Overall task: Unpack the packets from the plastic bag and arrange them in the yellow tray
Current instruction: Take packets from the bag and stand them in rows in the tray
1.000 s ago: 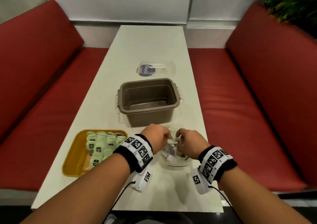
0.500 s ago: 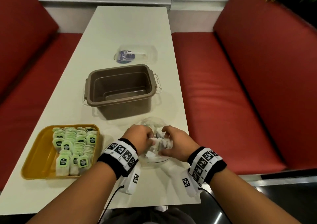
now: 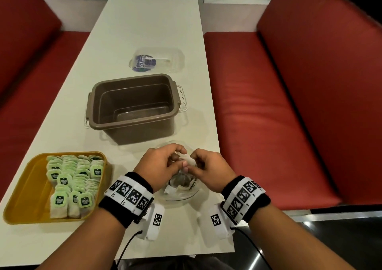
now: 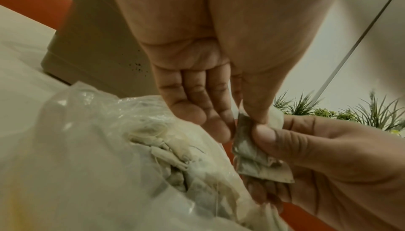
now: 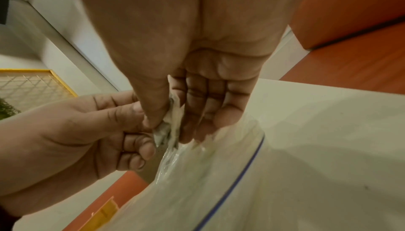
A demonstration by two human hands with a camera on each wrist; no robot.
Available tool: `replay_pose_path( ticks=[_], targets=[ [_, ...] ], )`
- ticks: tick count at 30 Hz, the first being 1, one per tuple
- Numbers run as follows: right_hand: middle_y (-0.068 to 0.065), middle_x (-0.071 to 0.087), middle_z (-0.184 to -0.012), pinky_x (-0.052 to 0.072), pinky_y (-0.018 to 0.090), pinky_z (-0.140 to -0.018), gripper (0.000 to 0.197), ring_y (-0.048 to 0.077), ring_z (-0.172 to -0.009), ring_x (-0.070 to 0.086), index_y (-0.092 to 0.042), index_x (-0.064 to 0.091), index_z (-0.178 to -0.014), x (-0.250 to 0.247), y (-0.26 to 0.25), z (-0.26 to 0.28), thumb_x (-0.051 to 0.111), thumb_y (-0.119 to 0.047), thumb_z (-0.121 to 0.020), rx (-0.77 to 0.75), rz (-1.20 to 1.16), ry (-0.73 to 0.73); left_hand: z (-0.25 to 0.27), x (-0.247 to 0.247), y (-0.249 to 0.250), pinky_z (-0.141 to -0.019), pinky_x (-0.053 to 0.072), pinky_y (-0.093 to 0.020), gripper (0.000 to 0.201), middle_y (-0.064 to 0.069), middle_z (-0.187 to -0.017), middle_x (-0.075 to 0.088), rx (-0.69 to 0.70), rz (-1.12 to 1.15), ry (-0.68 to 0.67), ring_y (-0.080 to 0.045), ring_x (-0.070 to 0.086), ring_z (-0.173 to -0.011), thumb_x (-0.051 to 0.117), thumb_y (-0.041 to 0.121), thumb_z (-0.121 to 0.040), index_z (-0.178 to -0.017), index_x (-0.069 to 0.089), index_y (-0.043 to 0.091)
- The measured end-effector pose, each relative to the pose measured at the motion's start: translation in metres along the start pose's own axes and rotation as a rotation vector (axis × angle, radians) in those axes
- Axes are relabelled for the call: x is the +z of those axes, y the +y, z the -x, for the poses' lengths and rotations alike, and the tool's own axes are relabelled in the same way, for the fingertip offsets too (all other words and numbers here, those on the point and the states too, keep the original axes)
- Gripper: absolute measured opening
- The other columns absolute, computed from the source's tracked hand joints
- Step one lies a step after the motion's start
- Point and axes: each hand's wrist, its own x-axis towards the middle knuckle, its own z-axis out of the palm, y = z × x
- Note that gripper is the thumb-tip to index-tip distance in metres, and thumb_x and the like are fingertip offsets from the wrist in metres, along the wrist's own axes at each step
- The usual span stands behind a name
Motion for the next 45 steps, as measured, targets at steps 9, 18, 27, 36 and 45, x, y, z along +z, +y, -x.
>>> replay_pose_path(
  ticks=[9, 18, 27, 36, 45],
  targets=[
    [-0.002, 0.056, -0.063, 0.041, 0.028, -0.057, 0.026, 0.005, -0.057, 0.046, -0.021, 0.057, -0.073, 0.004, 0.0, -0.009, 0.077, -0.035, -0.082, -0.022, -0.136, -0.042, -0.002, -0.009, 0.002, -0.066, 0.052, -0.016, 0.008, 0.013, -0.075, 0.072, 0.073, 0.046, 0.057, -0.008, 0.067, -0.07, 0.078, 0.018, -0.081, -0.086, 0.077, 0.025],
    [-0.009, 0.05, -0.058, 0.038, 0.021, -0.054, 0.032, 0.005, -0.053, 0.043, -0.02, 0.048, -0.07, 0.003, -0.008, -0.016, 0.074, -0.025, -0.088, -0.027, -0.241, -0.03, 0.002, -0.023, -0.005, -0.069, 0.056, -0.022, 0.016, 0.009, -0.074, 0.069, 0.033, 0.08, 0.114, -0.007, 0.065, -0.07, 0.08, 0.019, -0.079, -0.09, 0.072, 0.026],
    [0.0, 0.056, -0.08, 0.052, 0.032, -0.073, 0.03, 0.009, -0.067, 0.059, -0.016, 0.052, -0.105, 0.015, -0.034, -0.025, 0.066, 0.005, -0.089, 0.024, -0.476, -0.12, 0.007, -0.049, -0.016, -0.064, 0.056, -0.026, 0.02, 0.001, -0.065, 0.068, 0.015, 0.113, 0.169, -0.012, 0.064, -0.057, 0.082, 0.015, -0.076, -0.084, 0.067, 0.025],
    [0.001, 0.065, -0.069, 0.058, 0.051, -0.069, 0.018, 0.027, -0.064, 0.066, -0.016, 0.058, -0.079, 0.037, -0.069, -0.034, 0.072, -0.018, -0.09, 0.132, -0.368, -0.022, 0.014, -0.091, -0.025, -0.067, 0.056, -0.027, 0.016, 0.009, -0.062, 0.068, 0.058, -0.041, 0.141, -0.004, 0.064, -0.056, 0.079, 0.021, -0.079, -0.088, 0.069, 0.028],
    [0.024, 0.069, -0.082, 0.061, 0.034, -0.062, 0.01, 0.034, -0.069, 0.072, -0.005, 0.045, -0.094, 0.055, -0.125, -0.035, 0.053, -0.006, -0.099, 0.11, -0.693, -0.091, 0.032, -0.146, -0.027, -0.067, 0.061, -0.037, 0.017, -0.001, -0.07, 0.072, 0.086, 0.186, 0.133, -0.018, 0.069, -0.063, 0.078, 0.008, -0.079, -0.09, 0.069, 0.017]
  ],
)
